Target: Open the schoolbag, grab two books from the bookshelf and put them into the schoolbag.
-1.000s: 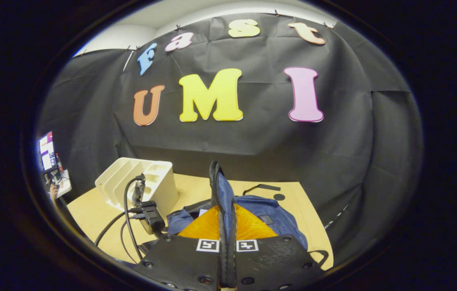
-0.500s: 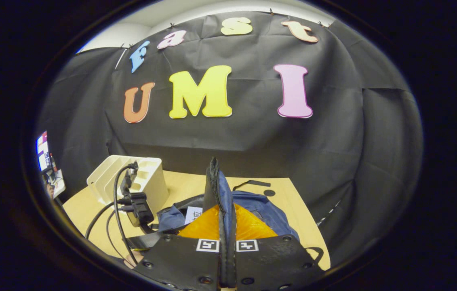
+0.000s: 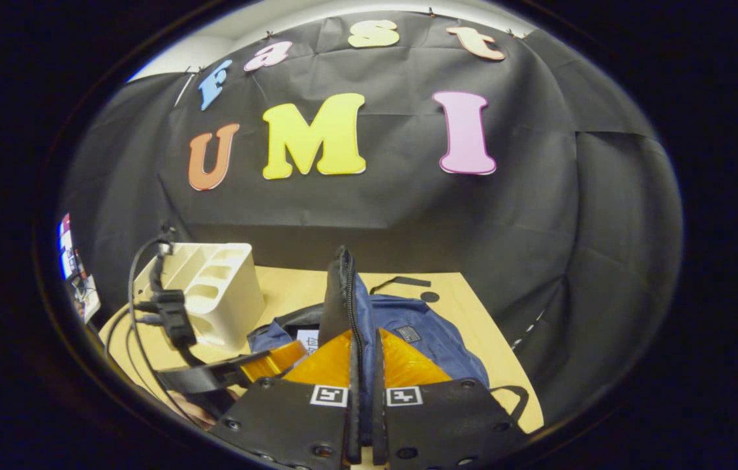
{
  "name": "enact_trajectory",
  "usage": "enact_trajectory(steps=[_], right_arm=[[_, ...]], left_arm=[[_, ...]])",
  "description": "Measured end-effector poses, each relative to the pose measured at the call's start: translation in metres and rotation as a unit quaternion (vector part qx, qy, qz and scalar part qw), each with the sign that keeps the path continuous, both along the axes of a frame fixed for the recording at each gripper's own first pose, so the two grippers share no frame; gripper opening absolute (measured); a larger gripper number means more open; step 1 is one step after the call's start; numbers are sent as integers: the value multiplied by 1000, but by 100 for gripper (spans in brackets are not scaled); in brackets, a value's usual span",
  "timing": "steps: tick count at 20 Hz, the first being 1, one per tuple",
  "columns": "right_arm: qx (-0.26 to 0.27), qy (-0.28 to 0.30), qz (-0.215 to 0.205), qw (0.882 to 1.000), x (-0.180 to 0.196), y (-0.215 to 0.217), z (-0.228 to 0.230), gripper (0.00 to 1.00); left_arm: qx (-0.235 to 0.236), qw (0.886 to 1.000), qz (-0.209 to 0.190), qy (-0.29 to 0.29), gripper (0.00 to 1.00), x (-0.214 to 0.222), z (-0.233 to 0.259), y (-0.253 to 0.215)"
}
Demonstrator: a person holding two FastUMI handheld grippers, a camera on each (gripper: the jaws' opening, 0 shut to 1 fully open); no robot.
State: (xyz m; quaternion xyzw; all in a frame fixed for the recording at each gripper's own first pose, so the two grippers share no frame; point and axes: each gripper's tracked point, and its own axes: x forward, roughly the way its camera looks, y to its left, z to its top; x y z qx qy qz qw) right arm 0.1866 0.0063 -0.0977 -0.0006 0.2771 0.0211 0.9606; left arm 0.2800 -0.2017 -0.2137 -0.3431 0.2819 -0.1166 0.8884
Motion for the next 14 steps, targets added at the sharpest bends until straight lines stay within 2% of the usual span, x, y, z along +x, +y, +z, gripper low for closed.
enact_trajectory(steps=[5, 9, 12, 14], right_arm=[[-12, -18, -16, 1000, -13, 3, 1, 12], [-15, -40, -30, 999, -24, 3, 0, 14], [-10, -40, -39, 998, -34, 5, -4, 14], [-8, -46, -42, 998, -42, 8, 0, 18]], left_arm=[[76, 995, 40, -53, 83, -12, 23, 63], [154, 981, 71, -94, 83, -28, 41, 113], [191, 971, 94, -106, 84, -43, 48, 146], [204, 967, 105, -108, 84, -56, 52, 165]])
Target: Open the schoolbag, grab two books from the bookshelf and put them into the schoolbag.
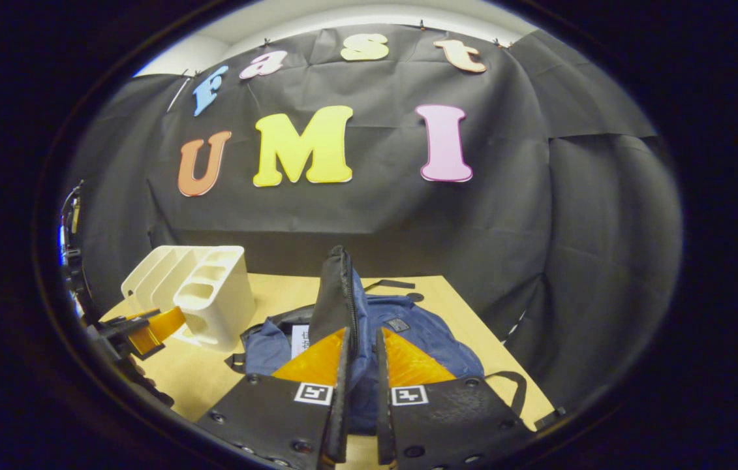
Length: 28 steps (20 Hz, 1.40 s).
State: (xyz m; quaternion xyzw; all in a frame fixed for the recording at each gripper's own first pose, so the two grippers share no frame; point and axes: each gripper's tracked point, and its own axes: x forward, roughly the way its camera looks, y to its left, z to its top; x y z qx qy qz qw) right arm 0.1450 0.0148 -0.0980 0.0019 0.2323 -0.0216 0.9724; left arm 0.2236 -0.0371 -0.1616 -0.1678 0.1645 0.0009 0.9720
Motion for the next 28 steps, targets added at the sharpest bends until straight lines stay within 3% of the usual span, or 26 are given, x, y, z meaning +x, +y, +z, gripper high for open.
enact_trajectory(steps=[2, 8, 12, 13, 14, 19, 23, 28], right_arm=[[-1, -11, 0, 1000, -11, 2, 4, 19], [-4, -53, 4, 999, -51, 12, 22, 33], [8, -71, 21, 997, -85, 18, 30, 51], [4, -76, 21, 997, -93, 17, 28, 61], [0, -83, 19, 996, -103, 14, 33, 66], [-2, -132, 17, 991, -150, 14, 65, 93], [-13, -164, 25, 986, -177, 22, 83, 94], [-24, -176, 38, 983, -191, 44, 88, 94]], left_arm=[[17, 1000, 10, 0, 84, -13, 3, 16], [71, 997, 26, -17, 88, -63, 19, 48], [107, 994, 17, -31, 90, -98, 44, 51], [118, 992, 22, -35, 90, -108, 50, 55], [125, 991, 26, -39, 93, -116, 56, 57], [124, 991, 20, -46, 94, -147, 84, 55], [143, 987, 6, -71, 94, -165, 106, 52], [126, 989, -14, -74, 94, -186, 102, 45]])
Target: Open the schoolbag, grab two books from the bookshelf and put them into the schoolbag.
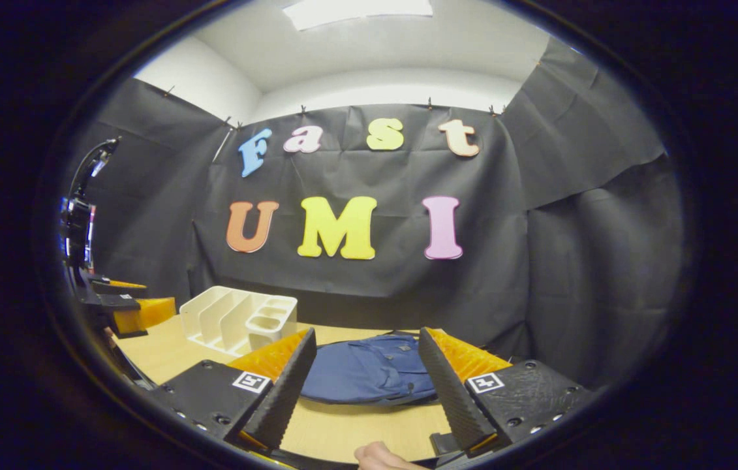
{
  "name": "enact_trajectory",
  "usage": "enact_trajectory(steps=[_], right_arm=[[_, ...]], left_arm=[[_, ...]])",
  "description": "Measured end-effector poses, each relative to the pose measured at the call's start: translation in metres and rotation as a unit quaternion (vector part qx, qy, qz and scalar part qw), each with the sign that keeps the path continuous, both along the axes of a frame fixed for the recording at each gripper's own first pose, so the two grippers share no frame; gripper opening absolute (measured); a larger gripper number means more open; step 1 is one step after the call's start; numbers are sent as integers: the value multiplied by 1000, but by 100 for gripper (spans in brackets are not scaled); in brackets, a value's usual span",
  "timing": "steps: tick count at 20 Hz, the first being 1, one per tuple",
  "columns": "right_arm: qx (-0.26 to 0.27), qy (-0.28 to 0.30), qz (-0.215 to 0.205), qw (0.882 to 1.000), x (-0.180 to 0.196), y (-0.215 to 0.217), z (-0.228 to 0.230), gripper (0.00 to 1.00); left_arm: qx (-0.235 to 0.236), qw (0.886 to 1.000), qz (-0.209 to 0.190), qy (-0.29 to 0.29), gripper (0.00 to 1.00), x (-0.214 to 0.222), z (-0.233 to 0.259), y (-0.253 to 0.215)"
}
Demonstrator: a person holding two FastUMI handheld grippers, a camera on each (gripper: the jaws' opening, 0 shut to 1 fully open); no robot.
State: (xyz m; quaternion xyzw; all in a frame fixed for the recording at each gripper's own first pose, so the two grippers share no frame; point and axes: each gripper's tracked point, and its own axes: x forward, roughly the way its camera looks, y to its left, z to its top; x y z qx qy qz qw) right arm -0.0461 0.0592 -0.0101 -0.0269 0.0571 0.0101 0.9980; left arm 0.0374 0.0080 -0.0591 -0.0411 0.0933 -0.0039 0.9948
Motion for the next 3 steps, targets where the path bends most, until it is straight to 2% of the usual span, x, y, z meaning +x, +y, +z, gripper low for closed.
enact_trajectory(steps=[2, 3], right_arm=[[-11, 1, -2, 1000, -4, 4, -1, 94], [-14, 4, -3, 1000, -4, 7, -3, 96]], left_arm=[[-4, 1000, -8, 3, 96, -3, -1, 3], [-4, 1000, 1, 6, 94, -6, -3, 9]])
